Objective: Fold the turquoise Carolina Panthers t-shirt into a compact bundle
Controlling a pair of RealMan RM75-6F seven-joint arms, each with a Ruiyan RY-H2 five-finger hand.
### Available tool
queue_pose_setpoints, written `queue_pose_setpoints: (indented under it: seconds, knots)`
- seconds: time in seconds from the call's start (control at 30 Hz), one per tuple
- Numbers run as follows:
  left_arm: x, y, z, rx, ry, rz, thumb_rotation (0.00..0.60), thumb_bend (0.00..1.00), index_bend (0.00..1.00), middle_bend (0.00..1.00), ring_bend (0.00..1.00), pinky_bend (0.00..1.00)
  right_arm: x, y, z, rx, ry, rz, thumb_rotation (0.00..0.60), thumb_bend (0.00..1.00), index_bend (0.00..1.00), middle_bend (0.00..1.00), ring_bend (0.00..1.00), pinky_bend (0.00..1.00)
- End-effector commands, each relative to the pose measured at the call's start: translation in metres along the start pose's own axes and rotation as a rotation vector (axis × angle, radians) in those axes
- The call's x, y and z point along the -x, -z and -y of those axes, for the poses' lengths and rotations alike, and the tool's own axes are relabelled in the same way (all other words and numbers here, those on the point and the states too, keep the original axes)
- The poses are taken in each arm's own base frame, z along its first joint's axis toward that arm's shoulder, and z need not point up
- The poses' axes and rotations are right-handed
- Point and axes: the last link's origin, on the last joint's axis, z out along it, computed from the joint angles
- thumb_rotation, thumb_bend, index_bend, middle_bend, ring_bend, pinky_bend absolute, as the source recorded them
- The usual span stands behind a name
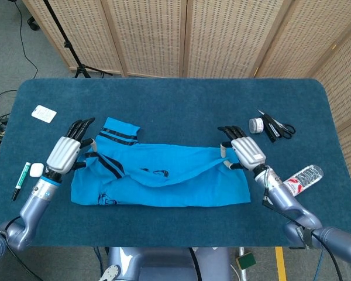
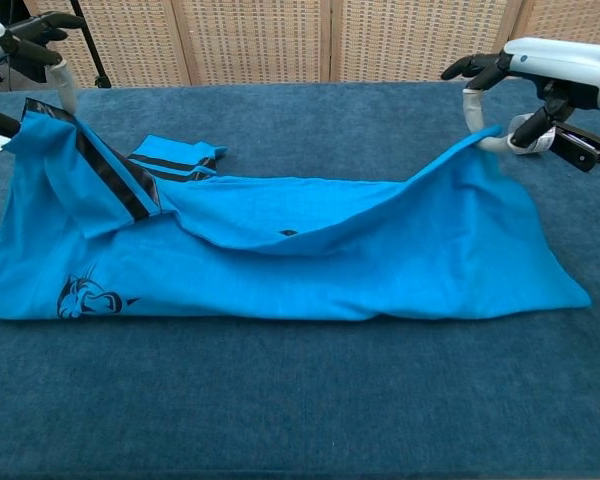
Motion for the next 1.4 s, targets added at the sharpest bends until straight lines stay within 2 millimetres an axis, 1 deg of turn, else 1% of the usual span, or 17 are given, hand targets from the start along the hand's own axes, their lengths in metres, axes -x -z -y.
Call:
queue_pose_setpoints:
  seconds: [0.03, 0.23, 0.3, 0.43, 0.83, 0.87, 0.93, 0.97, 1.0, 1.03, 1.07, 1.1, 1.3, 1.37, 1.4]
  knots:
    - [0.001, -0.009, 0.001, -0.010, -0.007, 0.002, 0.600, 0.63, 0.80, 0.00, 0.00, 0.00, -0.002, -0.012, -0.001, 0.017, -0.016, -0.004, 0.600, 0.41, 0.67, 0.09, 0.00, 0.00]
    - [0.004, -0.023, 0.007, -0.046, -0.014, 0.008, 0.600, 0.63, 0.80, 0.00, 0.00, 0.00, -0.003, -0.027, -0.009, 0.057, -0.023, -0.005, 0.600, 0.41, 0.67, 0.09, 0.00, 0.00]
    - [0.006, -0.031, 0.010, -0.063, -0.022, 0.015, 0.600, 0.63, 0.80, 0.00, 0.00, 0.00, -0.001, -0.034, -0.014, 0.084, -0.025, 0.001, 0.600, 0.41, 0.67, 0.09, 0.00, 0.00]
    - [0.008, -0.039, 0.011, -0.070, -0.015, 0.002, 0.600, 0.63, 0.80, 0.00, 0.00, 0.00, 0.002, -0.043, -0.019, 0.119, -0.036, 0.003, 0.600, 0.43, 0.67, 0.09, 0.00, 0.00]
    - [0.016, -0.058, 0.009, -0.084, -0.025, -0.004, 0.600, 0.63, 0.80, 0.00, 0.00, 0.00, 0.012, -0.061, -0.026, 0.171, -0.043, 0.014, 0.600, 0.44, 0.67, 0.09, 0.00, 0.00]
    - [0.015, -0.059, 0.010, -0.086, -0.026, -0.007, 0.600, 0.63, 0.80, 0.00, 0.00, 0.00, 0.011, -0.063, -0.028, 0.179, -0.040, 0.007, 0.600, 0.42, 0.65, 0.09, 0.00, 0.00]
    - [0.016, -0.061, 0.010, -0.090, -0.026, -0.009, 0.600, 0.63, 0.80, 0.00, 0.00, 0.00, 0.012, -0.063, -0.032, 0.191, -0.008, 0.010, 0.600, 0.35, 0.45, 0.05, 0.00, 0.00]
    - [0.016, -0.062, 0.010, -0.092, -0.026, -0.010, 0.600, 0.63, 0.80, 0.00, 0.00, 0.00, 0.012, -0.063, -0.034, 0.196, 0.001, 0.016, 0.600, 0.28, 0.26, 0.02, 0.00, 0.00]
    - [0.016, -0.062, 0.011, -0.094, -0.027, -0.010, 0.600, 0.63, 0.80, 0.00, 0.00, 0.00, 0.011, -0.063, -0.035, 0.200, 0.015, 0.017, 0.600, 0.20, 0.10, 0.00, 0.00, 0.00]
    - [0.017, -0.063, 0.011, -0.097, -0.027, -0.010, 0.600, 0.63, 0.80, 0.00, 0.00, 0.00, 0.009, -0.062, -0.037, 0.204, 0.031, 0.012, 0.600, 0.16, 0.04, 0.00, 0.00, 0.00]
    - [0.017, -0.063, 0.012, -0.100, -0.025, -0.008, 0.600, 0.63, 0.80, 0.00, 0.00, 0.00, 0.007, -0.061, -0.039, 0.212, 0.046, 0.004, 0.600, 0.12, 0.00, 0.00, 0.00, 0.00]
    - [0.017, -0.064, 0.012, -0.103, -0.024, -0.009, 0.600, 0.63, 0.80, 0.00, 0.00, 0.00, 0.005, -0.059, -0.041, 0.222, 0.057, 0.001, 0.600, 0.11, 0.00, 0.00, 0.00, 0.00]
    - [0.019, -0.066, 0.013, -0.107, -0.018, -0.008, 0.600, 0.63, 0.80, 0.00, 0.00, 0.00, -0.007, -0.044, -0.047, 0.243, 0.101, -0.018, 0.600, 0.10, 0.00, 0.00, 0.00, 0.00]
    - [0.019, -0.067, 0.013, -0.107, -0.019, -0.009, 0.600, 0.63, 0.80, 0.00, 0.00, 0.00, -0.012, -0.033, -0.046, 0.241, 0.100, -0.032, 0.600, 0.10, 0.00, 0.00, 0.00, 0.00]
    - [0.020, -0.068, 0.013, -0.111, -0.014, -0.009, 0.600, 0.63, 0.80, 0.00, 0.00, 0.00, -0.021, -0.019, -0.048, 0.234, 0.100, -0.065, 0.600, 0.10, 0.00, 0.00, 0.00, 0.00]
